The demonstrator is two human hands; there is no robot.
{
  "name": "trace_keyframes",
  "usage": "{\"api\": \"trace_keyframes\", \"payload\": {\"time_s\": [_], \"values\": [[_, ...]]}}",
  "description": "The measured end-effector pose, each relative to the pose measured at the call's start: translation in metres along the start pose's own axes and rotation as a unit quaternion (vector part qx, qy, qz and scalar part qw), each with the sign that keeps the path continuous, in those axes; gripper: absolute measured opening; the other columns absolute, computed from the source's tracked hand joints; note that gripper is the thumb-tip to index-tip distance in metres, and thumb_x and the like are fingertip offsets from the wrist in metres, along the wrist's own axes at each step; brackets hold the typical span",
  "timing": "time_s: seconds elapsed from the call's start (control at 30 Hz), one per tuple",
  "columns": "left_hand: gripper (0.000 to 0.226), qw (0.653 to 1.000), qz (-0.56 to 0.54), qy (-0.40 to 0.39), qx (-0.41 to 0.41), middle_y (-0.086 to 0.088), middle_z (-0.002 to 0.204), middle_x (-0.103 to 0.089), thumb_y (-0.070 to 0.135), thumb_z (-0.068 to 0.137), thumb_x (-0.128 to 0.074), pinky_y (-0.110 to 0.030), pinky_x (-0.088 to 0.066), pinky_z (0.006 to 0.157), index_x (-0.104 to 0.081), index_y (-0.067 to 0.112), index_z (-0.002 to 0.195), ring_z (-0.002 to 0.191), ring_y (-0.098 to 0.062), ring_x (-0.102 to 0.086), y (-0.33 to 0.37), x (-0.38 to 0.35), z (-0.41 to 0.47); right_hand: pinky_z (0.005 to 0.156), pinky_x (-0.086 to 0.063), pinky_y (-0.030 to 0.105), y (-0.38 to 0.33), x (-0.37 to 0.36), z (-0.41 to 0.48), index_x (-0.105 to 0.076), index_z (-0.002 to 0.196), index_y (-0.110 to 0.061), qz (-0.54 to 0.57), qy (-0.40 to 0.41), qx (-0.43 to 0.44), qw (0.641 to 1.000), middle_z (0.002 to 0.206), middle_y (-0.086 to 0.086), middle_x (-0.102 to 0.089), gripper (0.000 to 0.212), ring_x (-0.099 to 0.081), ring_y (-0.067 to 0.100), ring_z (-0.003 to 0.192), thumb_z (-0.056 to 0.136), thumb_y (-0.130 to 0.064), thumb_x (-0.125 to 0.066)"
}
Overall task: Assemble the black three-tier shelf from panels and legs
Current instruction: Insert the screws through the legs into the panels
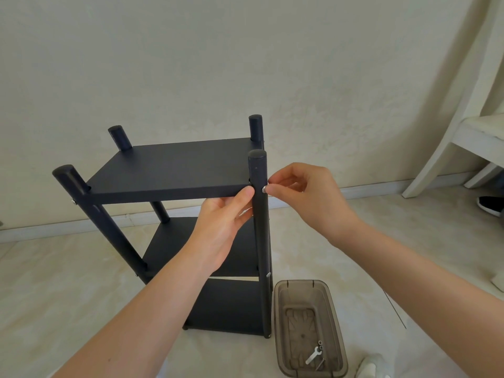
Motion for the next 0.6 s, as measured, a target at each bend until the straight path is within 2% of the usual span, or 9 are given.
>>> {"api": "trace_keyframes", "payload": {"time_s": [0.13,0.23,0.3,0.37,0.4,0.43,0.5,0.57,0.6], "values": [[0.015,0.999,0.032,0.017,0.008,0.003,0.103,-0.078,0.027,0.092,-0.066,-0.018,-0.057,0.072,-0.073,0.02,0.104,0.103,-0.013,-0.073,0.002,-0.003,-0.002,0.088,-0.057,0.033,0.001,0.004,0.006,-0.058,0.123,-0.032,0.016,-0.07,-0.027,0.997,0.109,-0.008,-0.067,0.036,-0.067,0.013,0.098,0.089,-0.029,-0.071],[0.011,0.973,0.209,0.098,-0.01,0.018,0.084,-0.075,0.04,0.094,-0.065,-0.026,-0.056,0.081,-0.071,0.031,0.092,0.086,0.003,-0.071,0.001,-0.005,-0.007,0.092,-0.057,0.032,0.002,0.007,0.009,-0.048,0.136,-0.039,0.088,-0.166,-0.042,0.981,0.109,-0.002,-0.073,0.045,-0.069,0.011,0.101,0.097,-0.021,-0.062],[0.028,0.899,0.398,0.141,-0.117,0.014,0.064,-0.069,0.048,0.094,-0.06,-0.029,-0.054,0.08,-0.068,0.032,0.073,0.07,-0.003,-0.068,0.002,-0.005,-0.016,0.092,-0.056,0.032,0.004,0.009,0.013,-0.048,0.136,-0.04,0.108,-0.191,-0.05,0.974,0.106,-0.003,-0.075,0.045,-0.07,0.012,0.1,0.098,-0.02,-0.06],[0.045,0.778,0.53,0.155,-0.3,0.008,0.059,-0.065,0.051,0.096,-0.058,-0.029,-0.051,0.065,-0.068,0.022,0.063,0.057,-0.012,-0.058,0.005,-0.008,-0.026,0.095,-0.054,0.036,0.006,0.011,0.017,-0.049,0.136,-0.04,0.113,-0.197,-0.058,0.972,0.105,-0.003,-0.074,0.047,-0.07,0.013,0.1,0.096,-0.022,-0.064],[0.046,0.727,0.554,0.165,-0.371,0.005,0.064,-0.066,0.05,0.095,-0.06,-0.027,-0.046,0.062,-0.07,0.017,0.066,0.063,-0.009,-0.054,0.008,-0.01,-0.029,0.096,-0.054,0.038,0.007,0.011,0.019,-0.046,0.138,-0.04,0.118,-0.197,-0.065,0.971,0.104,-0.003,-0.075,0.052,-0.071,0.013,0.099,0.094,-0.022,-0.067],[0.041,0.699,0.56,0.175,-0.41,0.003,0.073,-0.068,0.049,0.093,-0.061,-0.026,-0.041,0.067,-0.072,0.014,0.073,0.075,-0.011,-0.053,0.011,-0.011,-0.029,0.096,-0.054,0.04,0.008,0.011,0.02,-0.04,0.142,-0.039,0.131,-0.193,-0.077,0.969,0.101,-0.003,-0.075,0.061,-0.071,0.013,0.097,0.091,-0.021,-0.07],[0.041,0.69,0.571,0.18,-0.406,-0.001,0.097,-0.071,0.053,0.088,-0.065,-0.026,-0.036,0.084,-0.073,0.013,0.095,0.099,-0.018,-0.052,0.016,-0.011,-0.024,0.094,-0.054,0.041,0.011,0.011,0.023,-0.028,0.148,-0.035,0.168,-0.184,-0.105,0.963,0.097,-0.001,-0.077,0.078,-0.073,0.014,0.094,0.087,-0.018,-0.074],[0.058,0.694,0.606,0.157,-0.356,-0.006,0.116,-0.069,0.061,0.084,-0.064,-0.04,-0.04,0.104,-0.07,0.011,0.113,0.119,-0.026,-0.054,0.017,-0.007,-0.018,0.09,-0.056,0.04,0.013,0.011,0.025,-0.023,0.149,-0.032,0.198,-0.188,-0.134,0.953,0.095,0.001,-0.077,0.084,-0.074,0.015,0.091,0.085,-0.015,-0.075],[0.062,0.69,0.622,0.142,-0.343,-0.008,0.121,-0.068,0.062,0.084,-0.062,-0.05,-0.035,0.113,-0.069,0.01,0.117,0.126,-0.03,-0.054,0.018,-0.005,-0.015,0.089,-0.056,0.04,0.013,0.012,0.026,-0.023,0.149,-0.03,0.209,-0.193,-0.149,0.947,0.095,0.002,-0.077,0.085,-0.074,0.015,0.091,0.085,-0.013,-0.075]]}}
Point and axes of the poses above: each hand's wrist, its own z-axis towards the middle knuckle, its own x-axis out of the back of the hand, y = z × x, the point moved 1 cm from there along z, towards the middle knuckle
